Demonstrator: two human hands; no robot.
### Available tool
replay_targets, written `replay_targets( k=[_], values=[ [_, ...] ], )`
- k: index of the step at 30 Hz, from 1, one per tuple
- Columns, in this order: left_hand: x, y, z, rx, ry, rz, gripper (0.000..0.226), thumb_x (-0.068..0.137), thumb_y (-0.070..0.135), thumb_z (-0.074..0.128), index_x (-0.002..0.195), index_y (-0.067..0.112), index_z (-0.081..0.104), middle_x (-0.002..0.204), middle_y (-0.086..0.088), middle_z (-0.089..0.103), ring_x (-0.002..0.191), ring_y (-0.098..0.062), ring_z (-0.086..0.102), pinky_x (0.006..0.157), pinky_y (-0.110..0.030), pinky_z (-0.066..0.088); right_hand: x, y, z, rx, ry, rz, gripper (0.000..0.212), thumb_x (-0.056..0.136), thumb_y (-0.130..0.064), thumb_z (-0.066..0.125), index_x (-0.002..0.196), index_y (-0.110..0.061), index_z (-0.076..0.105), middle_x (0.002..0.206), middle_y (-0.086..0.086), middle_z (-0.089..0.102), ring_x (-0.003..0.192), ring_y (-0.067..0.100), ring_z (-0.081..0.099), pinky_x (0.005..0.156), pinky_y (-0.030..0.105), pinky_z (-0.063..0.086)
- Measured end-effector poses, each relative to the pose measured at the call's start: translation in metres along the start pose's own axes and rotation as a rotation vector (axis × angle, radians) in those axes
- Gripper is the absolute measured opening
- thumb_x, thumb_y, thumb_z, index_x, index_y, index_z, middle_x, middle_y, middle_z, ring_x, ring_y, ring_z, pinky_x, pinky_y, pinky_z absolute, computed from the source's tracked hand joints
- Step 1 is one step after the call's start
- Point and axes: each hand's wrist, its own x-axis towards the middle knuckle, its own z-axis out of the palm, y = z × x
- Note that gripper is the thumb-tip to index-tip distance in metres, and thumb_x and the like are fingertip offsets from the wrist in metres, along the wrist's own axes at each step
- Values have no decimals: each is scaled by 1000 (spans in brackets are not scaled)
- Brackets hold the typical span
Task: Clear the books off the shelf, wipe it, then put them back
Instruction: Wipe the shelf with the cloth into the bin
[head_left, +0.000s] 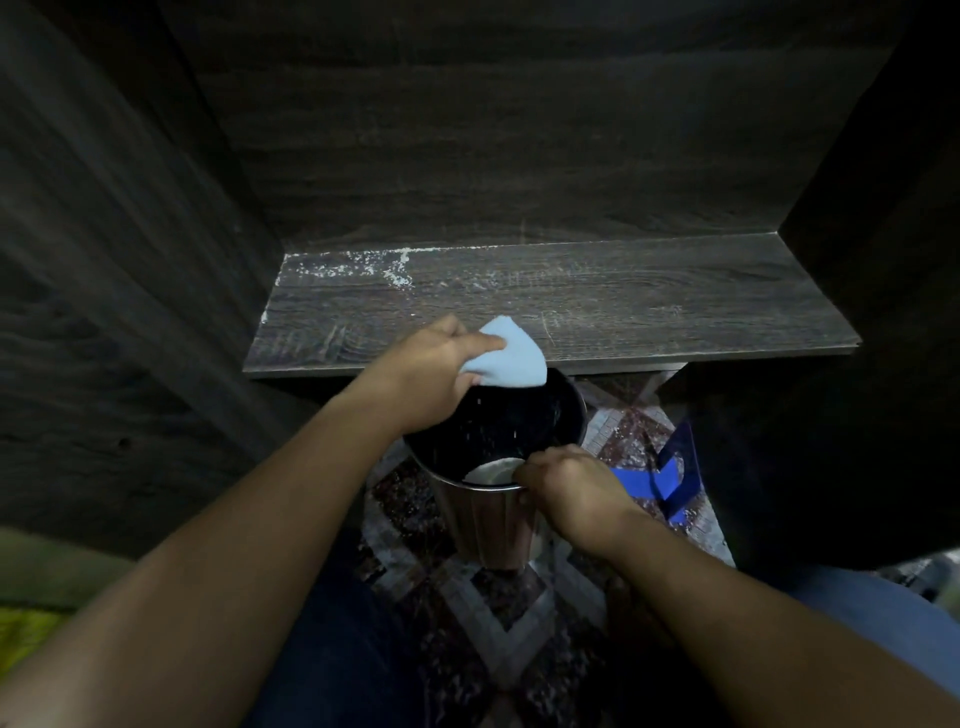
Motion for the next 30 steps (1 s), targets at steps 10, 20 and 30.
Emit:
replay_targets(
  k=[10,20,30],
  values=[
    [-10,-6,27,-66,246,-205,45,89,26,65,134,25,56,117,-3,51,106,-28,56,92,-42,47,1,0,0,-13,-5,24,14,55,-17,76,64,-19,66,60,-1,59,53,22,58,53,20,42],
    [-10,-7,19,-110,151,-189,44,91,31,62,134,32,55,117,2,49,110,-21,54,97,-34,43,7,9,2,22,-53,90,15,67,-13,73,81,-18,69,71,2,63,67,27,60,63,29,45],
    [-14,-14,13,-195,296,-299,42,93,32,58,135,28,55,116,0,49,108,-20,54,95,-30,42,20,0,-2,-4,-59,31,15,75,-23,61,82,-15,72,73,2,64,69,24,62,64,26,44]
  ],
)
